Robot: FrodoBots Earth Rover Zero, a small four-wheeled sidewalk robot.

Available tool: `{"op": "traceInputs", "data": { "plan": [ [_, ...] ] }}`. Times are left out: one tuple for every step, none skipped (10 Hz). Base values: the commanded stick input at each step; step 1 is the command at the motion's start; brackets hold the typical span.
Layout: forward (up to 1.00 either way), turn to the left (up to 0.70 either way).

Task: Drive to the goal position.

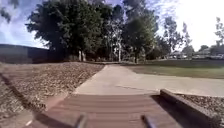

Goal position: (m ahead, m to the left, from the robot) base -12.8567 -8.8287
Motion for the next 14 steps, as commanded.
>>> {"op": "traceInputs", "data": {
  "plan": [
    [1.00, 0.00],
    [1.00, 0.00],
    [1.00, 0.00],
    [1.00, 0.00],
    [1.00, 0.00],
    [1.00, -0.05],
    [1.00, -0.14],
    [1.00, -0.22],
    [1.00, -0.30],
    [1.00, -0.39],
    [1.00, -0.40],
    [1.00, -0.40],
    [1.00, -0.40],
    [1.00, -0.40]
  ]
}}
